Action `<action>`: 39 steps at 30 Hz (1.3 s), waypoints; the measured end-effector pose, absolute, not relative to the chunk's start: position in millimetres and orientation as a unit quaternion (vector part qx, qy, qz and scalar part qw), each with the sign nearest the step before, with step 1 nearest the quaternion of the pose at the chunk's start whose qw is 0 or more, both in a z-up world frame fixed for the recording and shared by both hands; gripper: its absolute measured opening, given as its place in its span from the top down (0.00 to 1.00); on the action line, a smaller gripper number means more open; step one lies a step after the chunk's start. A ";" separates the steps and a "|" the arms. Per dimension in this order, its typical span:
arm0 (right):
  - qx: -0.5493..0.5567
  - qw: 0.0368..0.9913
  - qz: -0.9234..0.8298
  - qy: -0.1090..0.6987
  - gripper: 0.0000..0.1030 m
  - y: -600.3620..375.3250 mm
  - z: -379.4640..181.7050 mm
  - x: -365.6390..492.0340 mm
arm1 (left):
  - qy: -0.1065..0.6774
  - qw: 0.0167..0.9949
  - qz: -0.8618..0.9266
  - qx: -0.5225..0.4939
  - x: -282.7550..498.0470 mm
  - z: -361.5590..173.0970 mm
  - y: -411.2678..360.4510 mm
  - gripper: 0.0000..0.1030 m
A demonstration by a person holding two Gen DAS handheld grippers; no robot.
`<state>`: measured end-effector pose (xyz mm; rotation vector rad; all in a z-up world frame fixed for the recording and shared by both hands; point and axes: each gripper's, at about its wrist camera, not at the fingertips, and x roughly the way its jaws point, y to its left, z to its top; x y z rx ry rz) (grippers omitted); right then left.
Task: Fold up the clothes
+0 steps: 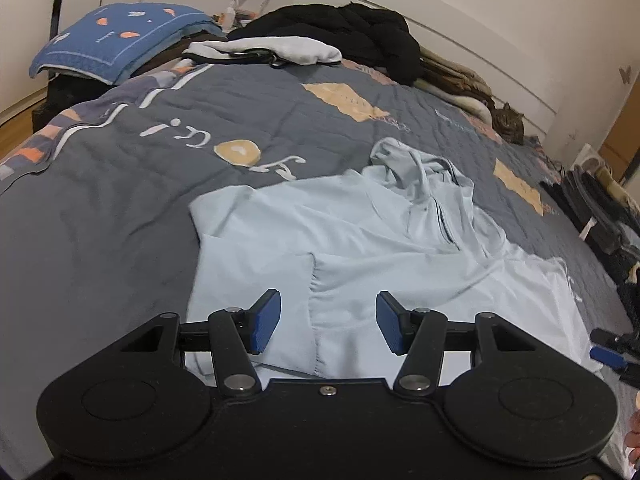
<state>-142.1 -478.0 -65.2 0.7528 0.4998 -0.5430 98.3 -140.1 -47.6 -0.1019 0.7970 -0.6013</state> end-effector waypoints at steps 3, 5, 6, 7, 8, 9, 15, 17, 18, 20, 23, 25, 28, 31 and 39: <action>0.347 0.872 -0.240 0.247 0.56 -464.9 -64.0 -134.0 | 0.381 0.877 -0.292 -0.031 92.9 -51.6 -146.9 0.48; 0.344 0.875 -0.229 0.253 0.55 -459.0 -64.6 -128.4 | 0.374 0.879 -0.294 -0.018 87.8 -52.2 -150.0 0.48; 0.342 0.876 -0.223 0.256 0.55 -456.2 -64.9 -125.6 | 0.369 0.881 -0.296 -0.011 85.1 -52.3 -151.4 0.48; 0.342 0.877 -0.220 0.257 0.55 -454.4 -64.8 -123.9 | 0.365 0.882 -0.298 -0.005 82.4 -52.3 -152.8 0.48; 0.341 0.877 -0.217 0.258 0.55 -452.7 -64.6 -122.4 | 0.359 0.885 -0.297 0.003 79.6 -52.0 -154.7 0.48; 0.343 0.878 -0.214 0.258 0.55 -452.2 -64.0 -121.6 | 0.353 0.888 -0.294 0.012 76.8 -51.1 -157.2 0.48; 0.365 0.874 -0.214 0.238 0.54 -461.2 -58.3 -123.7 | 0.311 0.893 -0.318 0.072 88.0 -36.6 -196.5 0.49; 0.377 0.872 -0.213 0.230 0.54 -466.2 -57.9 -125.2 | 0.294 0.890 -0.334 0.100 99.9 -28.1 -218.0 0.49; 0.380 0.871 -0.211 0.227 0.54 -467.8 -57.9 -125.9 | 0.285 0.888 -0.342 0.114 105.9 -23.9 -228.8 0.49; 0.380 0.873 -0.205 0.225 0.54 -468.6 -58.0 -127.2 | 0.273 0.883 -0.356 0.135 119.9 -20.6 -252.8 0.54; 0.382 0.876 -0.198 0.218 0.54 -471.4 -57.4 -128.5 | 0.256 0.875 -0.376 0.164 141.8 -18.4 -290.2 0.74; 0.386 0.877 -0.195 0.210 0.54 -473.6 -56.9 -129.5 | 0.245 0.868 -0.390 0.184 156.4 -16.9 -315.1 0.75; 0.390 0.880 -0.188 0.196 0.54 -476.2 -55.2 -131.3 | 0.230 0.865 -0.384 0.227 176.7 -24.2 -353.5 0.75; 0.394 0.882 -0.183 0.184 0.54 -477.4 -53.5 -133.4 | 0.223 0.860 -0.373 0.268 199.0 -35.0 -390.9 0.75; 0.389 0.886 -0.176 0.179 0.53 -478.4 -54.9 -132.2 | 0.233 0.837 -0.381 0.318 249.7 -67.3 -452.5 0.75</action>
